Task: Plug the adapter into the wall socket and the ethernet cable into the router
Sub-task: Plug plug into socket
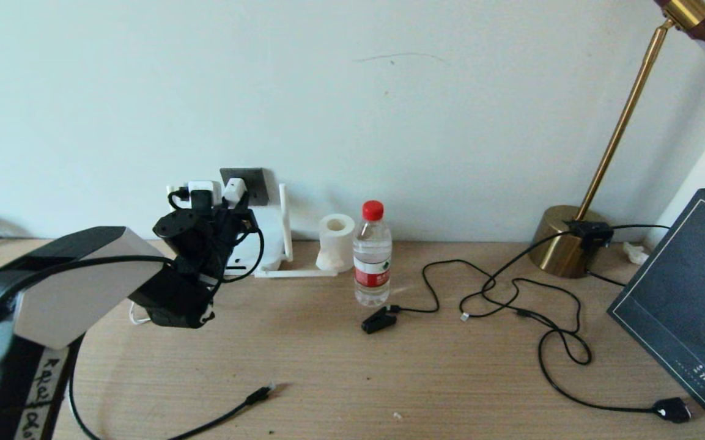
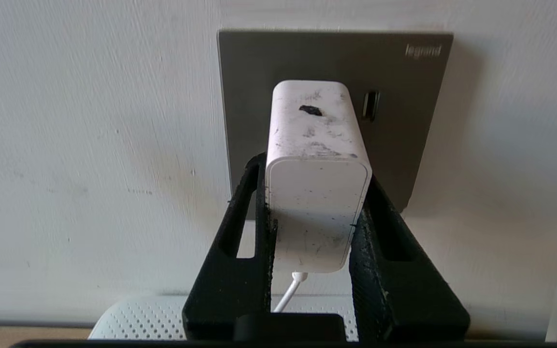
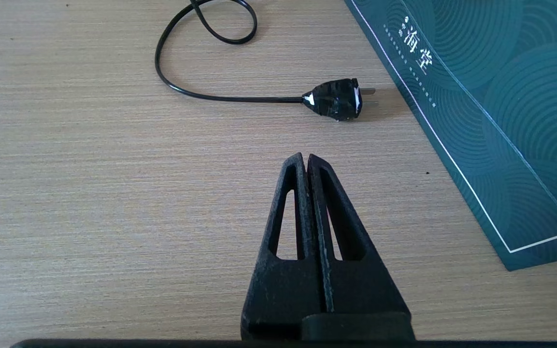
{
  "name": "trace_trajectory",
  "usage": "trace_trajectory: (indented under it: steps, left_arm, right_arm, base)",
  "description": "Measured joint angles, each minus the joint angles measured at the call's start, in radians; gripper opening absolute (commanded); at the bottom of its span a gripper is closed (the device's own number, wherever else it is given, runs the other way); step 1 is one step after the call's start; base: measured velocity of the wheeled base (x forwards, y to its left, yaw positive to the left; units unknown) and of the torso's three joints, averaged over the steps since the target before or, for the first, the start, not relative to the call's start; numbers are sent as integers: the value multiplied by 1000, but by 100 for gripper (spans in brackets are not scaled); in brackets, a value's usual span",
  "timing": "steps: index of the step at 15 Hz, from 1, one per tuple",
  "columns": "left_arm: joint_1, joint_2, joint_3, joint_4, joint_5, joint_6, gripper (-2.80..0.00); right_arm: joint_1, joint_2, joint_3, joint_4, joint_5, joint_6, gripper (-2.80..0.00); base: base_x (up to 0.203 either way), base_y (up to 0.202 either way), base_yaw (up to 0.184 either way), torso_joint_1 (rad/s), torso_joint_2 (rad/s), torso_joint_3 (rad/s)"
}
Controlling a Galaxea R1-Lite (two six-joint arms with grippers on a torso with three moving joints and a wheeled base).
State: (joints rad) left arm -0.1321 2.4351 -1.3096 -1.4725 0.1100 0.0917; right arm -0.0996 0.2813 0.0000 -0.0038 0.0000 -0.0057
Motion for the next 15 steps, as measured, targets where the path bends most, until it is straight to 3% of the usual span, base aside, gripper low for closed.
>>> trace_trajectory:
  steps: [15]
  left_arm:
    - [2,18,-52,29,0,0,-280]
  right_arm:
    - [0,0,0,0,0,0,-280]
  base:
    - [0,0,0,0,0,0]
